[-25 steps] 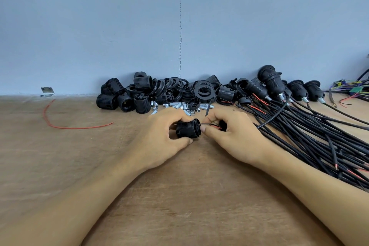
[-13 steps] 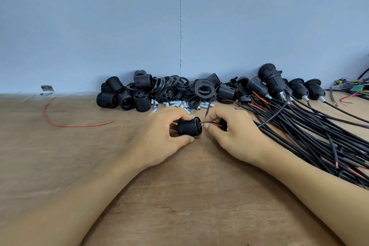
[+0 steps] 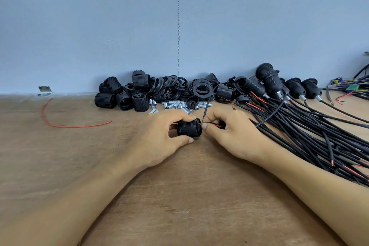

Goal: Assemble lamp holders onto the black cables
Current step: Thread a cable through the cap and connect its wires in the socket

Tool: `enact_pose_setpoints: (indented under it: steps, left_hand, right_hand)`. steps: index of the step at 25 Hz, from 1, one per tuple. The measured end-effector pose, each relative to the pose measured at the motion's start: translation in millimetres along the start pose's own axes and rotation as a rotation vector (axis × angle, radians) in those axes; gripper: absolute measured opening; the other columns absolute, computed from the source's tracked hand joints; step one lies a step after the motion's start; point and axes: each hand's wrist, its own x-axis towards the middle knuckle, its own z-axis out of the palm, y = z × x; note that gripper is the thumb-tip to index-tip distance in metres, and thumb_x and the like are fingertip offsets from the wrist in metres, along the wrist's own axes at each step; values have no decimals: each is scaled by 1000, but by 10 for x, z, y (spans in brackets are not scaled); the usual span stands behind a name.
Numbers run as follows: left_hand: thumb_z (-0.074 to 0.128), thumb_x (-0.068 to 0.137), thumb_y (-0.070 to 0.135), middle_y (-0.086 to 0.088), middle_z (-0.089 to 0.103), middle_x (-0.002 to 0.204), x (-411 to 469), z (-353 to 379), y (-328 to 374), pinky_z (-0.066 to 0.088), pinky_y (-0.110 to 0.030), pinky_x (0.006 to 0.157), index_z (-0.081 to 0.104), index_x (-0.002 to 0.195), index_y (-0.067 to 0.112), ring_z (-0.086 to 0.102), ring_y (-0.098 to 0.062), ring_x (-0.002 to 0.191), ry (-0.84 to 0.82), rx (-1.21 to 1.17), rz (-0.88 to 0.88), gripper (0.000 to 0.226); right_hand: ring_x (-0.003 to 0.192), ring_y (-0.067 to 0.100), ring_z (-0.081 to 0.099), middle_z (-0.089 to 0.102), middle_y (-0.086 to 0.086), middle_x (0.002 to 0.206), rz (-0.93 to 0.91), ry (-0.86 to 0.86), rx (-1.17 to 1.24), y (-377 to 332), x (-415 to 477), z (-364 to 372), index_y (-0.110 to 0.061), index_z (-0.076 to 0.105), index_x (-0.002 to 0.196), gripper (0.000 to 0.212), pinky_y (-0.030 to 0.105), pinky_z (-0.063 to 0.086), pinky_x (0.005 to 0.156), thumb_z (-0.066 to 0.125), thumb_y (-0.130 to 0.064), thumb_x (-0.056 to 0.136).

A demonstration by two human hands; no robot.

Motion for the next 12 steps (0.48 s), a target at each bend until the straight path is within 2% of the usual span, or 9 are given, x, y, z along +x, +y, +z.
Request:
enact_pose_setpoints:
  steps: [3, 6, 8, 12]
  left_hand:
    - [81, 70, 36, 24, 69, 112, 0, 4, 0, 54, -36, 101, 65, 114, 46, 65, -2, 111, -4, 22, 4, 48]
    - [82, 70, 36, 23, 71, 112, 1, 3, -12, 55, -34, 101, 66, 112, 45, 67, 0, 108, 2, -6, -16, 46]
    - [82, 69, 35, 24, 72, 110, 5, 7, -1, 55, -31, 100, 66, 109, 47, 68, 1, 107, 3, -29, -22, 44]
    - [82, 69, 35, 24, 72, 109, 5, 0, 48, 54, -23, 97, 65, 102, 60, 68, 3, 105, 17, -34, -18, 45]
  right_hand:
    - [65, 3, 49, 54, -12, 63, 39, -20, 13, 8, -3, -7, -38, 58, 67, 33, 20, 39, 62, 70, -17, 89]
    - [67, 8, 53, 58, -10, 66, 27, 0, 13, -11, -1, -15, -41, 59, 67, 35, 21, 42, 65, 72, -16, 88]
    - [68, 9, 56, 62, -8, 68, 31, 4, 30, -17, -4, -31, -39, 61, 70, 33, 19, 43, 65, 73, -13, 86]
    - [70, 1, 57, 61, -14, 67, 20, 11, 4, -36, -14, -51, -40, 60, 72, 33, 10, 39, 66, 72, -13, 86]
